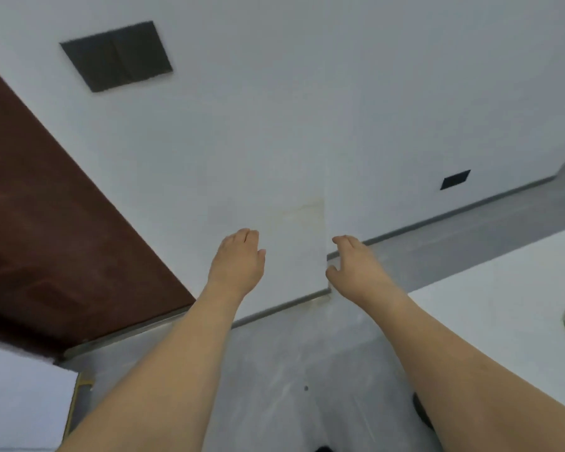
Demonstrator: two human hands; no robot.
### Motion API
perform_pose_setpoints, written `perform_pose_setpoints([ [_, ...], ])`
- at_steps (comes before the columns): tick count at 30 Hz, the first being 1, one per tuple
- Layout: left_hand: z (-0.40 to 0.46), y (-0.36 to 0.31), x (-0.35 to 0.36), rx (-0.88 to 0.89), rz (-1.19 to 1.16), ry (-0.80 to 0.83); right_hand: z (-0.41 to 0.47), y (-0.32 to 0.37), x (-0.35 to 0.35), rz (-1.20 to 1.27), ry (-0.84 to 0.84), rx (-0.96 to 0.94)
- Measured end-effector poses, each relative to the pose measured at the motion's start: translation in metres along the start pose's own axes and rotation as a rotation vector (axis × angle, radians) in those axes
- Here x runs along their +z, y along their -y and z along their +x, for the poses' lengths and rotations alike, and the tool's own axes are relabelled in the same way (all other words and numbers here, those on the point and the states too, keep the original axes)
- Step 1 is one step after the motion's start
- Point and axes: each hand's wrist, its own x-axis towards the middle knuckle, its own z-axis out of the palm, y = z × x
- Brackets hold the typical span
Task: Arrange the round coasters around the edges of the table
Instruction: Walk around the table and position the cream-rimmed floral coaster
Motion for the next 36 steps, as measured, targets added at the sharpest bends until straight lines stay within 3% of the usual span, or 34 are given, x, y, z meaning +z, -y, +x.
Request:
perform_pose_setpoints([
  [11, 0.060, -0.123, 0.085, 0.378, -0.052, 0.185, -0.033, -0.123, 0.014, 0.079, -0.097, 0.381],
  [22, 0.001, -0.316, 0.175, 0.777, -0.052, 0.384, -0.175, -0.280, 0.017, 0.330, -0.220, 0.843],
  [29, -0.020, -0.428, 0.225, 1.037, 0.081, 0.532, -0.217, -0.369, 0.015, 0.518, -0.342, 1.005],
  [33, 0.004, -0.501, 0.256, 0.987, -0.020, 0.545, -0.208, -0.438, 0.009, 0.504, -0.451, 1.010],
  [36, 0.033, -0.553, 0.284, 0.885, -0.139, 0.448, -0.187, -0.496, 0.004, 0.384, -0.553, 0.981],
])
